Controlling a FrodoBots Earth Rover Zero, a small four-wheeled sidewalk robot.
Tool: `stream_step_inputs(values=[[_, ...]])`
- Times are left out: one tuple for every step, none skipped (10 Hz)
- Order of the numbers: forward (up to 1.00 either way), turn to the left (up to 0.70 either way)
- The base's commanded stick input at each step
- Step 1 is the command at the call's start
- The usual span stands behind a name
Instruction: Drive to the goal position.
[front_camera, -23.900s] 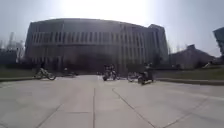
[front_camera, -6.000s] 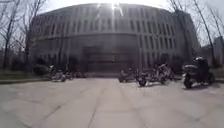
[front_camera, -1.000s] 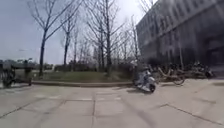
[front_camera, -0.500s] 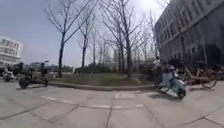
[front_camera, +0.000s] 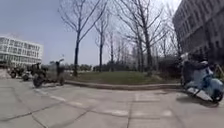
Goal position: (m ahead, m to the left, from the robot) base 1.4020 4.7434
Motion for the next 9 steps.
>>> stream_step_inputs(values=[[1.0, 0.4], [1.0, 0.4], [1.0, 0.4], [1.0, 0.4], [1.0, 0.4], [1.0, 0.4], [1.0, 0.4], [0.7, 0.28], [0.39, 0.15]])
